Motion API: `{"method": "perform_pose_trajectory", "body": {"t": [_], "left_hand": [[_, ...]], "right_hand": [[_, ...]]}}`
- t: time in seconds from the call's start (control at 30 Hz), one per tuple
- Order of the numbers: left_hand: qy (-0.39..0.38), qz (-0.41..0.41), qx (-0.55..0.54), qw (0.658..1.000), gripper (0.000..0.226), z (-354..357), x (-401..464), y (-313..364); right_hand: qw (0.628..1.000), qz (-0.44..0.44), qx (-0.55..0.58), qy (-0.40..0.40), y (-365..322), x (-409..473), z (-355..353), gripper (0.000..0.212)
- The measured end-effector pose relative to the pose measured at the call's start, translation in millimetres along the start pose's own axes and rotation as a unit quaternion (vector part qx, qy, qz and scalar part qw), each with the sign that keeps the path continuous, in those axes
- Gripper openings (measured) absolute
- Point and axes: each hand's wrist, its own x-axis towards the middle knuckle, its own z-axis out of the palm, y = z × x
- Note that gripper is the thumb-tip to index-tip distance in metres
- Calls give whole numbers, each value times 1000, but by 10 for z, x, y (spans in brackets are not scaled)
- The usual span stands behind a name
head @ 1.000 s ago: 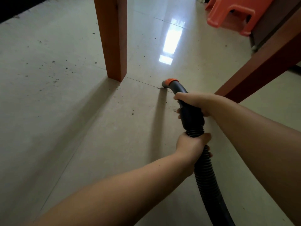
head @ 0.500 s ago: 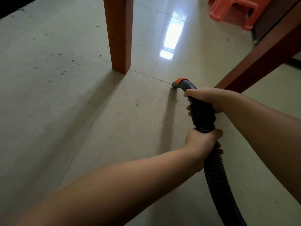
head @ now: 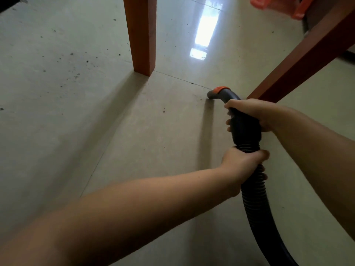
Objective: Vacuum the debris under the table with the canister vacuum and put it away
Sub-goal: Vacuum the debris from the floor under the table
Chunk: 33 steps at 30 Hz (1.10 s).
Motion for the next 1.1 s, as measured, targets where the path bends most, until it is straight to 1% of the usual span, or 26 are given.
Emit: {"method": "perform_pose_trajectory", "body": {"t": [0.07, 0.13, 0.3, 0.4, 0.47, 0.63, 0.73, 0.8, 0.93, 1.1], "left_hand": [[-20, -22, 7, 1000, 15, 100, -68, -119], [-25, -41, 10, 999, 15, 149, -153, -264], [-7, -43, 20, 999, 12, 22, -341, -475], [19, -37, 8, 999, 11, -83, -391, -415], [36, -31, 18, 999, 11, -154, -379, -328], [43, -38, 20, 998, 13, -231, -296, -129], [62, -31, 5, 998, 24, -231, -242, -106], [72, -29, -1, 997, 26, -255, -219, -101], [59, -19, -14, 998, 16, -252, -230, -121], [15, -40, -13, 999, 18, -77, -332, -224]], "right_hand": [[1000, 16, 11, 24, 173, -99, -62, 47], [999, 24, 9, 33, 329, -172, -46, 46], [999, 4, 32, -6, 521, -279, 155, 43], [999, -19, 39, -29, 425, -260, 294, 42], [998, -19, 51, -27, 341, -229, 342, 42], [998, -14, 55, -7, 176, -167, 343, 40], [998, -27, 32, -40, 69, -130, 369, 43], [998, -36, 12, -55, 11, -115, 419, 45], [998, -40, -7, -43, 4, -150, 424, 41], [999, -21, -42, 0, 172, -303, 271, 42]]}}
